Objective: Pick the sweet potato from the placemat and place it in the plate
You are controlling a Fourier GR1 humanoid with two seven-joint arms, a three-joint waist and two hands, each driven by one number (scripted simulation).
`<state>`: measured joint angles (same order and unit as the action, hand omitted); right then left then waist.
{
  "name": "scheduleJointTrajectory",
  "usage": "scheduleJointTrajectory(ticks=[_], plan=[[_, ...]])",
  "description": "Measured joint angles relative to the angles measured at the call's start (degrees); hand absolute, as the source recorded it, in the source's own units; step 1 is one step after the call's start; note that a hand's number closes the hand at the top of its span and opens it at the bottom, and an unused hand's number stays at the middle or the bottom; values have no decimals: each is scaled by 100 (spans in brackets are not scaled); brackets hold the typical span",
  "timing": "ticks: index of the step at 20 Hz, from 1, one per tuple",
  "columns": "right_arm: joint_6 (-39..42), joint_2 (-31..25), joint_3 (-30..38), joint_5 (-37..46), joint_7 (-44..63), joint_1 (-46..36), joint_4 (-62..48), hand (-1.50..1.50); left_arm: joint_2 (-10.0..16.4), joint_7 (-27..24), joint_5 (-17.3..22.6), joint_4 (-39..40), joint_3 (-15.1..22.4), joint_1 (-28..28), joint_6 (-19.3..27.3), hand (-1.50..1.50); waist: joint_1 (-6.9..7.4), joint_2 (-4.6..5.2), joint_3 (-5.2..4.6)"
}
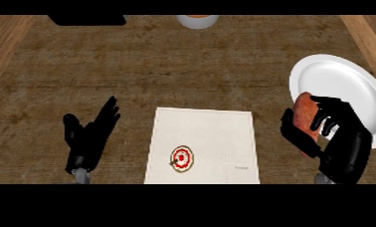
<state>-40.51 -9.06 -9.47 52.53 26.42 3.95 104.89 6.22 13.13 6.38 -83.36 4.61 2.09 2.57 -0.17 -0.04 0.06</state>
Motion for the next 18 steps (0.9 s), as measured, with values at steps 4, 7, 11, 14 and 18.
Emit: scheduleJointTrajectory(ticks=[4, 7, 11, 14, 18], plan=[[-335, -431, 785, -727, -515, -391, -712, 150, 8, -13, -12, 24, -36, -42, -19, 0, 26, 9, 0], [-502, -747, 1274, -1458, -1151, -842, -1629, 150, 13, 48, 2, 85, -74, -173, -44, 0, 52, 19, 2], [-509, -1085, 1819, -2374, -2173, -1488, -2905, 150, -16, 79, -26, 60, -81, -207, -18, 0, 83, 26, 5], [-309, -1358, 2270, -3035, -3010, -1839, -3726, 150, -36, 62, -65, 71, -71, -197, -14, 0, 86, 27, 5], [-10, -1641, 2692, -3479, -3680, -2379, -4955, 150, -65, -87, -102, 200, -77, -204, -54, 0, 120, 34, 7]])
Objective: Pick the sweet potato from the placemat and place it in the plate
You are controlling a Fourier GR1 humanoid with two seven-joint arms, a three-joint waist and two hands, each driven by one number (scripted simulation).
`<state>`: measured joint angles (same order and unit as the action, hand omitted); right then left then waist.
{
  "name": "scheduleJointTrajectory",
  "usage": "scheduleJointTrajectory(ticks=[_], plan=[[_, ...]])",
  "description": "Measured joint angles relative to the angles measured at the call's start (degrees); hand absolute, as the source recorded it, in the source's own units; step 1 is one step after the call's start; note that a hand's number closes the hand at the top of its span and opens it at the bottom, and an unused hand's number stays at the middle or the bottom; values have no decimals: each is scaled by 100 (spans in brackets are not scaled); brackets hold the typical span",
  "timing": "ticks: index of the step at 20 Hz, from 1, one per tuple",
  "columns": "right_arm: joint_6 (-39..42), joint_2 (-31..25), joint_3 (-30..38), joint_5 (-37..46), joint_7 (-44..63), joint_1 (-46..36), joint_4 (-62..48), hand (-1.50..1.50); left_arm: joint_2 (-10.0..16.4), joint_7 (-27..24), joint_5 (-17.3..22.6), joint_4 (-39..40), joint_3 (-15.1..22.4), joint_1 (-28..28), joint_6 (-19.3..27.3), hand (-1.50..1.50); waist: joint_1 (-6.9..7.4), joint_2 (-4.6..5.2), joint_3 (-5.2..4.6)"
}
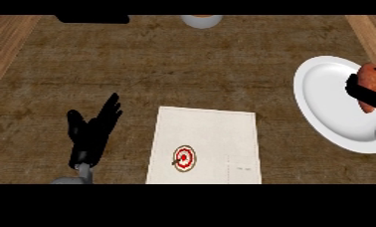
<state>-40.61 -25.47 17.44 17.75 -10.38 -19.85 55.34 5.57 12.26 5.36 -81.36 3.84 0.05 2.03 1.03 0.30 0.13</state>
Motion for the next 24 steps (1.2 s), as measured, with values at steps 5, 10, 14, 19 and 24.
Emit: scheduleJointTrajectory(ticks=[5, 10, 14, 19, 24], plan=[[698, -455, -118, 244, 311, -386, -1399, -150, -71, 49, -28, 16, 58, -75, 16, 0, 87, 34, 6], [1369, -625, 35, 84, -285, -1015, -2580, -150, -73, -54, -32, 40, 62, -92, -44, 0, 148, 53, 17], [1665, -551, 433, -342, -1231, -1188, -2975, -150, -160, 26, -85, -14, 130, -98, 36, 0, 133, 58, 24], [2011, -602, 1131, -1047, -2224, -1228, -3186, -150, -94, 39, -46, -54, 53, -22, 3, 0, 78, 44, 19], [2747, -935, 1640, -1606, -2579, -1124, -3523, -150, -94, 141, -63, -105, 26, -29, 46, 0, 12, 20, 8]])
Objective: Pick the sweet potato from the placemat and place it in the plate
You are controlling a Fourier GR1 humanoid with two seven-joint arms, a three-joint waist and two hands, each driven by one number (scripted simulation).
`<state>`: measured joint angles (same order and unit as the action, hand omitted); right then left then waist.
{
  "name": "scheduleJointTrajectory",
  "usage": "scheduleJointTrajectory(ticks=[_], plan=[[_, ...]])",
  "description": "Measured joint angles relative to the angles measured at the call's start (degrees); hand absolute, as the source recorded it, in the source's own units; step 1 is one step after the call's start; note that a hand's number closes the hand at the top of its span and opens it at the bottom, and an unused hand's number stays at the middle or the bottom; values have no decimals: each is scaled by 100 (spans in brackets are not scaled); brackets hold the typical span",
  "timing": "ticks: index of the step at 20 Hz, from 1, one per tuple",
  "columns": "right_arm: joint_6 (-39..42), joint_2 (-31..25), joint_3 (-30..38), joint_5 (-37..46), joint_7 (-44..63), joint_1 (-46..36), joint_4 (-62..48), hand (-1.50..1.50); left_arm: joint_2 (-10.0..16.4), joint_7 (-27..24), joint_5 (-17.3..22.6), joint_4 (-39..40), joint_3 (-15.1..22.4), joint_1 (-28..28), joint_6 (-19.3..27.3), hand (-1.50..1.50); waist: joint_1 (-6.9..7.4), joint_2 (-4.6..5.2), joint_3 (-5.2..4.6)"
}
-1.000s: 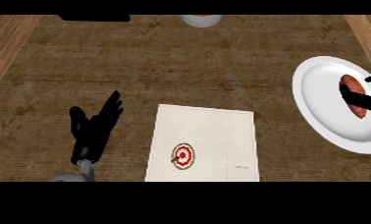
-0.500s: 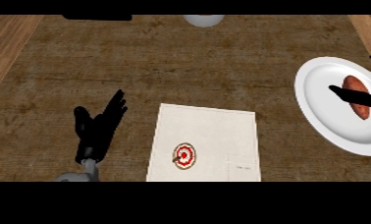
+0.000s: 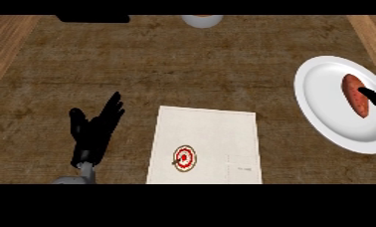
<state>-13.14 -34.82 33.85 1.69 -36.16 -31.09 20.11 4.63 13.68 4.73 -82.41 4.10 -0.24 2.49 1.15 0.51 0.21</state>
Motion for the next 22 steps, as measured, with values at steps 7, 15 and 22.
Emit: scheduleJointTrajectory(ticks=[7, 15, 22], plan=[[1567, -354, 123, -396, -359, 675, -75, -150, 73, 21, 31, -56, -79, 113, -78, 0, -86, -37, -13], [2602, -543, -117, -486, -667, 1740, 422, -150, 91, 37, 91, -99, -177, 195, -160, 0, -138, -61, -22], [2665, -373, -293, -590, -609, 2832, 1477, -150, 28, 40, -19, -142, -167, 213, -114, 0, -150, -63, -27]])
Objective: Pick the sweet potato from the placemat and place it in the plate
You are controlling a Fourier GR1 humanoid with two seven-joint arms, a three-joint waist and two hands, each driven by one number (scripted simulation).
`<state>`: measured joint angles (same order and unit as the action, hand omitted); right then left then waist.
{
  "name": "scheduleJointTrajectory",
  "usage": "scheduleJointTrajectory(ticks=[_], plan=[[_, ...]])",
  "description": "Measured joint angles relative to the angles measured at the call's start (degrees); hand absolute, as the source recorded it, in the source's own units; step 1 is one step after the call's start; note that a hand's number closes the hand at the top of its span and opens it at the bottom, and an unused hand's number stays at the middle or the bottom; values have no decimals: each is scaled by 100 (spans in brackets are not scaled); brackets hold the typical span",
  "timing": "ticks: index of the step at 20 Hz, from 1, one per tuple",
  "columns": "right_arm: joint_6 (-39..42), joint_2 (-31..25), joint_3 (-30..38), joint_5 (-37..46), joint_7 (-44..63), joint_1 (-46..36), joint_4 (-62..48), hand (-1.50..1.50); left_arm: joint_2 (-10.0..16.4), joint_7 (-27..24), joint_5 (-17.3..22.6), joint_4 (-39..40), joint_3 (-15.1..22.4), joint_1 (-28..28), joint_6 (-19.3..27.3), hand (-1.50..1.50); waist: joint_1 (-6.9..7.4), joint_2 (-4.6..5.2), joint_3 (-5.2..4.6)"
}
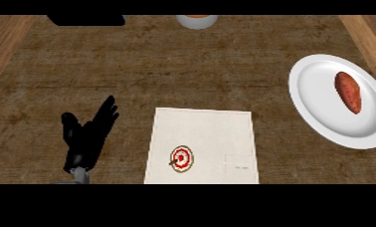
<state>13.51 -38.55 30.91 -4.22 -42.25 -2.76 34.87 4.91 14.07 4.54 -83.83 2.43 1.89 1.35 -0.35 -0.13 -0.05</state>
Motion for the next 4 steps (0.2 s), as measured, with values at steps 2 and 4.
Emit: scheduleJointTrajectory(ticks=[2, 4], plan=[[-64, 110, -30, -20, 26, 249, 277, -150, -57, -52, -26, 55, 6, -26, 13, 0, 3, 2, 0], [-136, 267, -53, -33, -5, 543, 561, -150, 2, 73, 1, -68, -37, 3, -15, 0, 6, 3, 1]])
